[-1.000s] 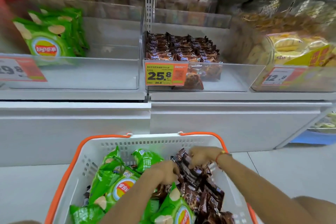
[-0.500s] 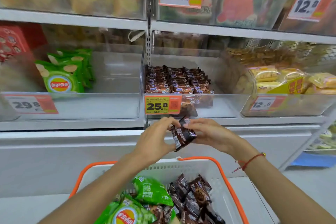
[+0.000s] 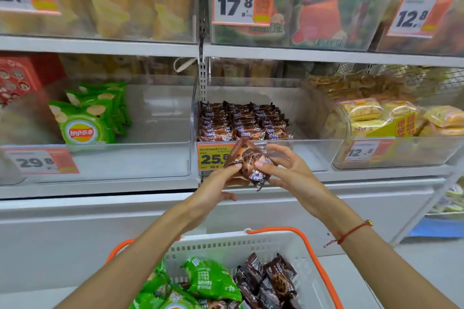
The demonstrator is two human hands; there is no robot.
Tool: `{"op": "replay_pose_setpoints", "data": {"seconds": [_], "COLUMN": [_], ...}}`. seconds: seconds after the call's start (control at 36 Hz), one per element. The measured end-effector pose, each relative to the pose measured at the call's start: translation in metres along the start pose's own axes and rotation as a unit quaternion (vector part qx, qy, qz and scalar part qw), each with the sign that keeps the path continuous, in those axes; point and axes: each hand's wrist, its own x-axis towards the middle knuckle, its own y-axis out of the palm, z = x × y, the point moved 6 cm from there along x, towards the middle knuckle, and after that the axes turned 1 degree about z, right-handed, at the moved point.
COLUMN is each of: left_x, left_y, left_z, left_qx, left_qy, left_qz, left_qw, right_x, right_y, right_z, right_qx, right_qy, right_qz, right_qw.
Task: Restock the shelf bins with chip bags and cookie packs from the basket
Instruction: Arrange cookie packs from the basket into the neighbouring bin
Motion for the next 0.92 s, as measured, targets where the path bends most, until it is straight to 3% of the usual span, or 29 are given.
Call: {"op": "replay_pose_setpoints", "data": {"seconds": [0.08, 0.17, 0.22, 0.31, 0.44, 0.58, 0.67, 0.75, 0.83, 0.92], "left_x": [0.002, 0.001, -0.003, -0.005, -0.004, -0.004, -0.006, -0.015, -0.008, 0.001], "left_y": [-0.001, -0.007, -0.012, -0.018, -0.013, -0.007, -0.024, -0.050, -0.068, -0.072], "left_z": [-0.001, -0.006, -0.016, -0.029, -0.047, -0.060, -0.077, -0.102, -0.104, -0.095], "left_qx": [-0.030, 0.009, 0.016, 0.056, 0.280, 0.338, 0.344, 0.362, 0.411, 0.460], "left_qy": [0.004, 0.040, 0.083, 0.136, 0.196, 0.213, 0.241, 0.281, 0.225, 0.182], "left_qz": [-0.012, -0.048, -0.088, -0.116, -0.075, -0.038, -0.140, -0.275, -0.281, -0.236], "left_qw": [0.999, 0.998, 0.992, 0.982, 0.937, 0.916, 0.897, 0.845, 0.837, 0.837], "right_x": [-0.001, 0.000, 0.001, -0.002, -0.006, -0.011, -0.010, -0.004, 0.006, 0.026], "right_y": [-0.001, -0.002, 0.002, 0.013, 0.011, 0.009, 0.000, -0.016, -0.039, -0.064], "right_z": [0.002, 0.000, -0.003, -0.006, 0.012, 0.025, 0.023, 0.030, 0.055, 0.082], "right_qx": [-0.023, 0.016, 0.029, -0.050, -0.150, -0.169, -0.174, -0.123, -0.110, -0.184], "right_qy": [-0.040, -0.059, -0.041, 0.002, -0.109, -0.176, -0.159, -0.157, -0.189, -0.204], "right_qz": [-0.029, -0.065, -0.050, 0.007, 0.007, 0.039, -0.009, -0.057, -0.106, -0.127], "right_qw": [0.999, 0.996, 0.997, 0.999, 0.983, 0.969, 0.972, 0.978, 0.970, 0.953]}}
